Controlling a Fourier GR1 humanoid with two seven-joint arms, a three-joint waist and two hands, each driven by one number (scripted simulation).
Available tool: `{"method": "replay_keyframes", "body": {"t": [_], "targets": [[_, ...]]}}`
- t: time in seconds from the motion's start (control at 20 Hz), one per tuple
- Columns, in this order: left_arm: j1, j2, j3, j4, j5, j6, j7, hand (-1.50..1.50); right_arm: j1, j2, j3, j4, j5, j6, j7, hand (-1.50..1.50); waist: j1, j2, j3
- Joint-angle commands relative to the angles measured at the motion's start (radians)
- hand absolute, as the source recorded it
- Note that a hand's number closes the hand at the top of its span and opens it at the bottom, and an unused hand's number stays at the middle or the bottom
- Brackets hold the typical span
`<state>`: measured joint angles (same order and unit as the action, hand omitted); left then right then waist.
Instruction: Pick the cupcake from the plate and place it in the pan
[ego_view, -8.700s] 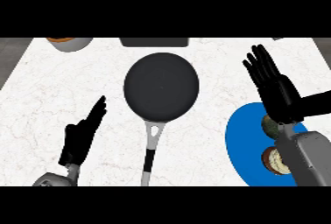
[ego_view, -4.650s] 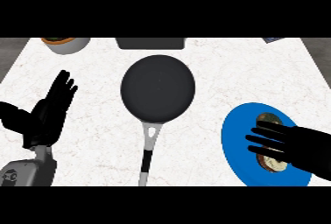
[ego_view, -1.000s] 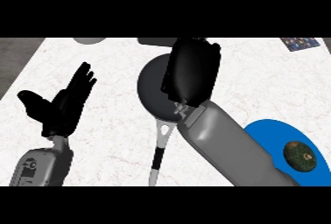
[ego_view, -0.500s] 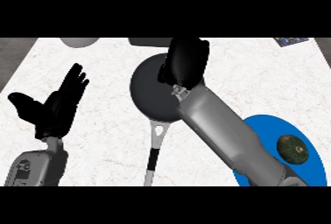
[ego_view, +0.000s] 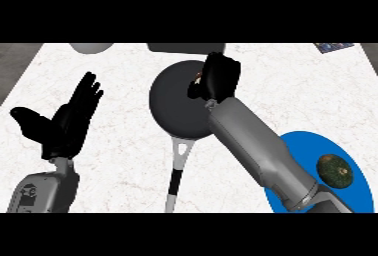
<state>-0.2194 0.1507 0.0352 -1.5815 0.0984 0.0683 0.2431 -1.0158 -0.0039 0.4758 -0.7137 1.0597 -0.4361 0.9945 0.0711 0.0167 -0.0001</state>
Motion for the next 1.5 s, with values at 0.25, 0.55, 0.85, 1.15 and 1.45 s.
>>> {"method": "replay_keyframes", "body": {"t": [0.25,0.55,0.85,1.15,1.45], "targets": [[-0.005,0.024,0.043,0.032,0.036,-0.036,-0.025,0.0,0.064,0.004,-0.098,0.158,-0.248,-0.203,-0.092,-1.5,-0.006,0.004,0.001],[-0.004,-0.004,-0.003,-0.02,-0.027,0.027,0.036,0.0,0.037,0.004,-0.082,0.152,-0.327,-0.349,-0.202,-1.5,-0.02,-0.004,0.001],[0.022,0.012,0.038,-0.012,0.015,0.002,0.023,0.0,0.156,0.004,-0.137,-0.044,-0.438,-0.566,-0.321,-1.5,-0.044,-0.011,0.002],[0.072,0.006,0.044,-0.034,0.004,0.011,0.003,0.0,0.446,0.004,-0.124,-0.409,-0.547,-0.559,-0.491,-1.5,-0.09,-0.024,0.001],[0.022,0.06,0.104,-0.026,0.048,-0.009,0.065,0.0,0.772,-0.061,-0.016,-0.789,-0.699,-0.505,-0.675,-1.5,-0.091,-0.022,0.002]]}}
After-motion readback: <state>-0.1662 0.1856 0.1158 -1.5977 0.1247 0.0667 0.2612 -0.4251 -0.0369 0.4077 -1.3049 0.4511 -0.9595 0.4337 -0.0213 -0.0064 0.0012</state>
